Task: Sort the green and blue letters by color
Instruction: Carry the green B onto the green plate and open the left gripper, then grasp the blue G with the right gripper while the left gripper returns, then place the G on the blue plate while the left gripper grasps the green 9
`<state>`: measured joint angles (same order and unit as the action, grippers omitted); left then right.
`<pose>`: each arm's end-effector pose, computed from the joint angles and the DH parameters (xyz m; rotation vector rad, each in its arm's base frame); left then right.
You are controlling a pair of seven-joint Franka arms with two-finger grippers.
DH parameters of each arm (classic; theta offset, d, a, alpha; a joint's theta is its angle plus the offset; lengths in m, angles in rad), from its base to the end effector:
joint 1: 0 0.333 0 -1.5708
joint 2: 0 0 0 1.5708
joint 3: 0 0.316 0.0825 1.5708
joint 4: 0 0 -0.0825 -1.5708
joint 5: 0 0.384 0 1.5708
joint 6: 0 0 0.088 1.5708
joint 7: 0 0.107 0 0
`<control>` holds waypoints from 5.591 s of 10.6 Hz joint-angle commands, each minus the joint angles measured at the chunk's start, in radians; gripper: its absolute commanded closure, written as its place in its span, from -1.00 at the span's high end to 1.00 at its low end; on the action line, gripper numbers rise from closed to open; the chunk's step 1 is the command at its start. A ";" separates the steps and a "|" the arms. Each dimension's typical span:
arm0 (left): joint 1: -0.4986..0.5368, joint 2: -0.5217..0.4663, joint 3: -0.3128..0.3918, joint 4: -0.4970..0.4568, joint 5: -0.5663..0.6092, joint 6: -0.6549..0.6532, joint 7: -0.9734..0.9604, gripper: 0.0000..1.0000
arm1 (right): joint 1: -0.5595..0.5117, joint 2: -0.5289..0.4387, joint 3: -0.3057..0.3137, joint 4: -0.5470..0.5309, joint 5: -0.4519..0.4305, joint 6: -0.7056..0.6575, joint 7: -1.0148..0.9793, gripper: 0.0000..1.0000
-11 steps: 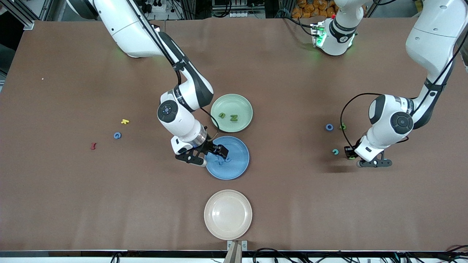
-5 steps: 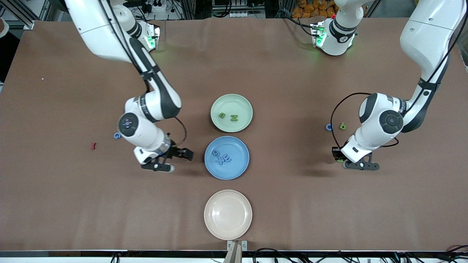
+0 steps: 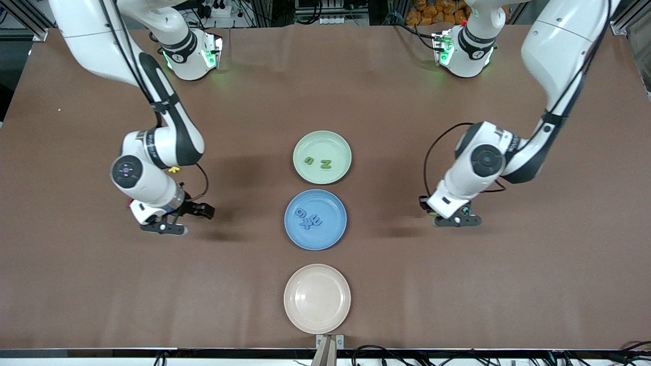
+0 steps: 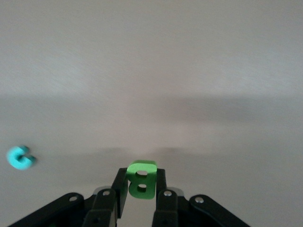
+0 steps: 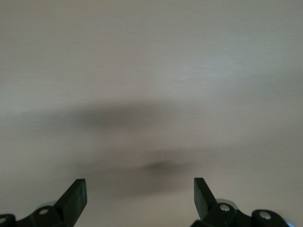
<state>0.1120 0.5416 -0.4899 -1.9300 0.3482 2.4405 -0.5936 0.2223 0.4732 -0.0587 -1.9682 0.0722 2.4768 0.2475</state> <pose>0.5892 -0.2173 0.2381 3.1027 0.0289 0.0644 0.6113 0.1020 0.2328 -3.1082 0.2070 -0.0500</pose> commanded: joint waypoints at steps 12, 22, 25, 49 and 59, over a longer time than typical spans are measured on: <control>-0.556 0.046 0.031 0.080 0.012 -0.055 -0.765 -1.00 | -0.215 -0.193 -0.027 -0.416 -0.071 0.212 -0.217 1.00; -0.609 0.009 0.149 0.129 0.080 -0.198 -0.773 1.00 | -0.213 -0.100 -0.026 -0.413 -0.071 0.309 -0.217 -0.96; -0.445 -0.060 0.145 0.089 0.080 -0.265 -0.444 1.00 | -0.204 -0.110 -0.023 -0.382 -0.069 0.301 -0.208 -1.00; 0.107 -0.109 0.126 -0.234 0.066 -0.186 0.775 0.46 | 0.246 0.260 0.141 0.387 0.023 0.097 0.412 -1.00; 0.130 -0.078 0.126 -0.228 0.066 -0.186 0.770 0.28 | 0.278 0.280 0.148 0.443 0.063 -0.016 0.411 1.00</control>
<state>0.2343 0.4538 -0.3563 -2.1672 0.4114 2.2518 0.1700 0.5428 0.7663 0.0843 -1.5413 0.1411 2.5459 0.6682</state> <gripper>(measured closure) 0.322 0.123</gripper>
